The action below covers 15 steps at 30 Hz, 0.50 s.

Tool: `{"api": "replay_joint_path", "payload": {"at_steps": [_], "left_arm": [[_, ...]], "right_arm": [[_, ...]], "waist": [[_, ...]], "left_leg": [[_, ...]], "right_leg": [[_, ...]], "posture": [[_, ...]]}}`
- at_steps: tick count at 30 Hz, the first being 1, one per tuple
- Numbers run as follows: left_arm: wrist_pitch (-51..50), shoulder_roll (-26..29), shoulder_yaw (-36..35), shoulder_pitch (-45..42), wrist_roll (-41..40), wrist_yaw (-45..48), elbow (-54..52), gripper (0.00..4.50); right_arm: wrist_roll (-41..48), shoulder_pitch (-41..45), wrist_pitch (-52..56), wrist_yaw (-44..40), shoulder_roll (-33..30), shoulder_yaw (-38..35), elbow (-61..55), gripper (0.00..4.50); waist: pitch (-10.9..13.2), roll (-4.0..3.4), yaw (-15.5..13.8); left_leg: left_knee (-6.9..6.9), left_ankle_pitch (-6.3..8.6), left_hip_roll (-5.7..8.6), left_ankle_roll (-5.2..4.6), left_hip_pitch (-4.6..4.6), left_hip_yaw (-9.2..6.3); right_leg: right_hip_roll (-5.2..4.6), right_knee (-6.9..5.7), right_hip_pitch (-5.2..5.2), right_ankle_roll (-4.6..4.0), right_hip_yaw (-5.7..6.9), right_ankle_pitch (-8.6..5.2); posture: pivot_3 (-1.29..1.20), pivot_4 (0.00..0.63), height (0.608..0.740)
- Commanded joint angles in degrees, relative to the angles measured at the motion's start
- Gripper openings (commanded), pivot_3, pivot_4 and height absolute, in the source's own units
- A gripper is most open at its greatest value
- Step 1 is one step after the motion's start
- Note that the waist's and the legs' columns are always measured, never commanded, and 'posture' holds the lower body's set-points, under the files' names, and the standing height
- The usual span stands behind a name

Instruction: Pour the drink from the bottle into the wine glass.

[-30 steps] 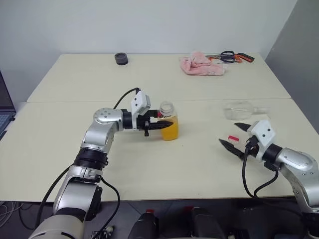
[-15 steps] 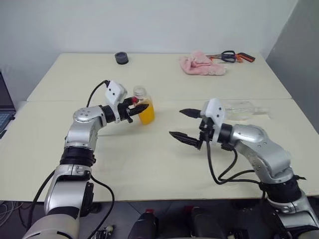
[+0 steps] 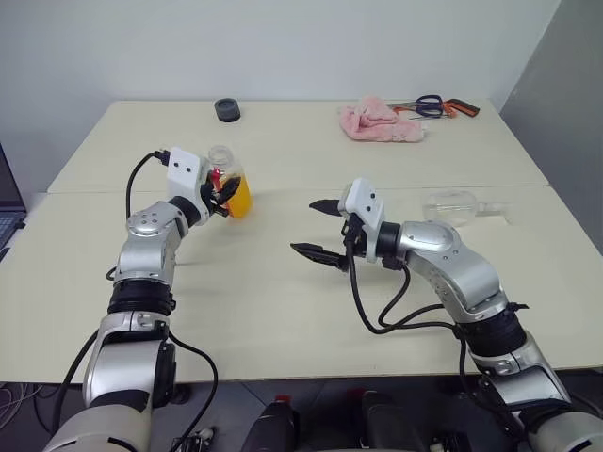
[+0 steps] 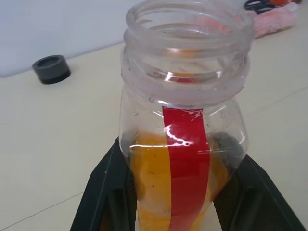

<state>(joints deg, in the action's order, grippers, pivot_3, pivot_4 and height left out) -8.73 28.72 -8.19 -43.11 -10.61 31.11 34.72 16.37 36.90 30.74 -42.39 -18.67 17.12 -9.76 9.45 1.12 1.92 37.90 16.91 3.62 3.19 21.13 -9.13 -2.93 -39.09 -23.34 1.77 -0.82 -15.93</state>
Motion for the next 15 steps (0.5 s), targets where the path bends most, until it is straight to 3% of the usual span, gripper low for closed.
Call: {"api": "replay_joint_path", "payload": {"at_steps": [1, 15], "left_arm": [[-1.97, 0.08, -2.3, -0.25, -0.52, -3.59, 0.07, 1.64], [-5.64, 0.84, -3.17, -4.89, 0.1, -9.29, 6.75, 1.64]], "right_arm": [[-0.83, 1.68, -0.7, 0.72, 1.25, -0.15, -0.69, 4.5], [-1.74, 3.38, 1.92, 2.07, 5.61, -0.12, -0.34, 4.5]], "waist": [[0.0, 0.0, 0.08], [-0.04, -0.01, 0.47]], "left_leg": [[0.0, 0.0, -0.01, 0.0, 0.0, 0.0], [0.0, 0.0, -0.02, 0.0, -0.14, 0.02]], "right_leg": [[0.0, 0.0, 0.0, 0.0, 0.0, 0.0], [0.02, -0.16, 0.01, -0.05, 0.02, 0.04]], "posture": [[0.0, 0.15, 0.74], [0.0, 0.15, 0.74]]}}
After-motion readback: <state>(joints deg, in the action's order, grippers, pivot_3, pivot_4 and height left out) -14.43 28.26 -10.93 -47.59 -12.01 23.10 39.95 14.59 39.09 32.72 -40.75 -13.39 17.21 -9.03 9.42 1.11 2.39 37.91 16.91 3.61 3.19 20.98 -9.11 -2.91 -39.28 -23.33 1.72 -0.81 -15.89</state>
